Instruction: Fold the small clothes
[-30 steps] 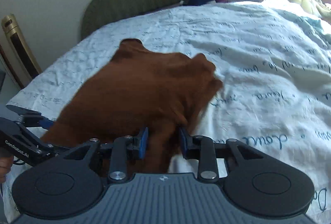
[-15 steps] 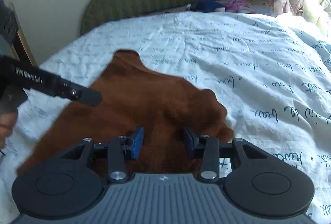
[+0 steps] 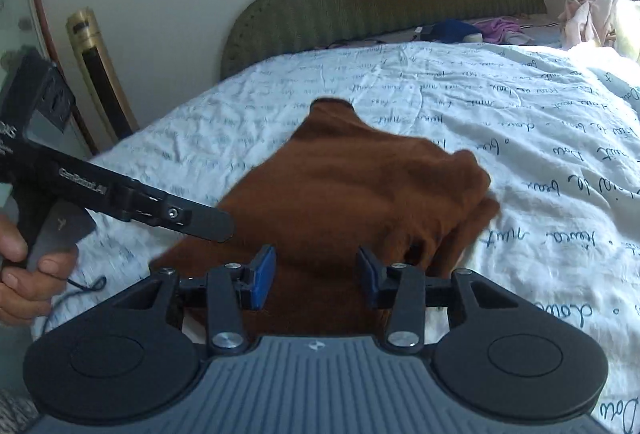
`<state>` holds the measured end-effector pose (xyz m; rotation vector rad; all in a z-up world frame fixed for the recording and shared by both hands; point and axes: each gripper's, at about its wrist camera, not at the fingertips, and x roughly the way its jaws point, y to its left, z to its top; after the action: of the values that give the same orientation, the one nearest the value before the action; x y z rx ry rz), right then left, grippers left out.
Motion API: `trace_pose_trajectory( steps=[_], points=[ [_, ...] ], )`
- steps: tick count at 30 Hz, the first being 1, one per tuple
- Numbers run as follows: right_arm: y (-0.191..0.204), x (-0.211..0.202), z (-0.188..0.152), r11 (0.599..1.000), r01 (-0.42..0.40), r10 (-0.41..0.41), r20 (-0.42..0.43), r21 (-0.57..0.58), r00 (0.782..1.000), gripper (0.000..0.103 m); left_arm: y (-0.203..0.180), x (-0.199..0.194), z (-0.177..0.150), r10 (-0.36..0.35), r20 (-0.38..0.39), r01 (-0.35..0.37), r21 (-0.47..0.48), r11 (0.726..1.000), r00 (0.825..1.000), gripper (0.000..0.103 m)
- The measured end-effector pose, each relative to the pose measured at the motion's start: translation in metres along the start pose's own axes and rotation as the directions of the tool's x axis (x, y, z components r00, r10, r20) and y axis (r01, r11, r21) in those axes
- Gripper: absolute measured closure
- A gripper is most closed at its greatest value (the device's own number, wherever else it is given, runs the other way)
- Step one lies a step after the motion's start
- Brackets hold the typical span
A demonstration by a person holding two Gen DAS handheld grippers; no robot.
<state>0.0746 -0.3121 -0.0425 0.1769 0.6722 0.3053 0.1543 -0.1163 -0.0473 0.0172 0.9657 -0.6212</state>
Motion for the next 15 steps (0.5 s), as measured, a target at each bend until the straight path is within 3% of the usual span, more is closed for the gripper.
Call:
trace_pose_trajectory(
  steps=[2, 5, 7, 9, 11, 15],
  points=[
    [-0.002, 0.016, -0.017, 0.996, 0.052, -0.057, -0.072, -0.065, 0.996, 0.061, -0.005, 0.017, -0.017, 0.029, -0.081, -0.027, 0.029, 0.999, 0.996, 0.004],
    [-0.005, 0.004, -0.013, 0.999, 0.046, -0.047, -0.046, -0.024, 0.998, 0.061, -0.010, 0.004, -0.031, 0.040, -0.068, -0.034, 0.080, 0.996, 0.997, 0.003],
    [0.001, -0.007, -0.008, 0.996, 0.074, -0.076, -0.026, -0.045, 0.997, 0.059, -0.007, -0.006, -0.039, -0.012, -0.088, 0.017, 0.059, 0.998, 0.996, 0.003],
    [0.003, -0.014, -0.006, 0.998, 0.052, -0.052, -0.009, -0.031, 0.999, 0.056, -0.009, -0.014, -0.048, -0.018, -0.099, 0.026, 0.079, 0.997, 0.995, 0.003],
    [0.002, -0.013, -0.009, 0.999, 0.033, -0.033, -0.013, -0.024, 0.999, 0.054, -0.009, -0.026, -0.051, -0.009, -0.061, 0.013, 0.067, 0.998, 0.998, 0.005],
    [-0.007, -0.003, -0.019, 0.998, 0.059, -0.059, -0.054, -0.002, 0.997, 0.054, -0.012, -0.048, -0.029, 0.014, 0.099, -0.018, 0.048, 0.999, 0.995, 0.001]
  ],
)
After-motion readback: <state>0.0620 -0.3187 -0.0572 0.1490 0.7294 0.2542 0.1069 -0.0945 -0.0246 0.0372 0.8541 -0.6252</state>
